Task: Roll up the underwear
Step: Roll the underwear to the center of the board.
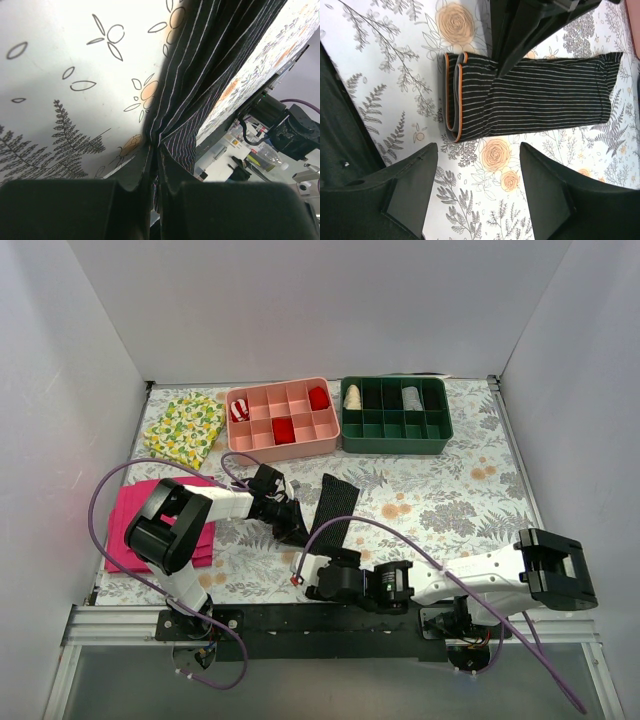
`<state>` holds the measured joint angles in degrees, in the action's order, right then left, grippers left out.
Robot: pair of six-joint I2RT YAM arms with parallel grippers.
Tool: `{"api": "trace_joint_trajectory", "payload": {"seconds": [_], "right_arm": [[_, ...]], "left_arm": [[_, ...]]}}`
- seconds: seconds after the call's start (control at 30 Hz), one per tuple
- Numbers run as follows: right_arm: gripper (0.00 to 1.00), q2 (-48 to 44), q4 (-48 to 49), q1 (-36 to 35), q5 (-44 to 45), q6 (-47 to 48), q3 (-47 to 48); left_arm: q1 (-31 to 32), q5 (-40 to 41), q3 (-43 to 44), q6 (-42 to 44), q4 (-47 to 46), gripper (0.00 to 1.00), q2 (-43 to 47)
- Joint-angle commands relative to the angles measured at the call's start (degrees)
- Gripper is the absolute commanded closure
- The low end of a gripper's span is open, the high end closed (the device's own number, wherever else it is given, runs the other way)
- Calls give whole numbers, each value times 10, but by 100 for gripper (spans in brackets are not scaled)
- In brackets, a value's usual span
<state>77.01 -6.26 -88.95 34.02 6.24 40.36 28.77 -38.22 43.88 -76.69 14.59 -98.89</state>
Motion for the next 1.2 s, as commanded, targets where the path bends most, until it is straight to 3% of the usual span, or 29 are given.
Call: {"api": "trace_joint_trajectory", "payload": {"seconds": [0.0,0.77,0.87,0.93,1.0,1.17], "right_arm": [[26,23,-10,0,32,10,-16],[29,176,112,-8,80,99,8],[41,181,116,-8,79,98,8],[56,180,116,-7,77,96,9],[65,178,117,-8,67,94,9],[70,155,101,-7,27,67,17]], "left_arm": [[-7,120,-18,35,45,96,-21],[-10,112,-22,34,41,96,-22],[-10,111,-23,34,39,96,-22],[-10,111,-23,33,38,96,-23],[-10,110,-24,33,38,96,-23],[-10,111,-27,31,38,96,-17]]}}
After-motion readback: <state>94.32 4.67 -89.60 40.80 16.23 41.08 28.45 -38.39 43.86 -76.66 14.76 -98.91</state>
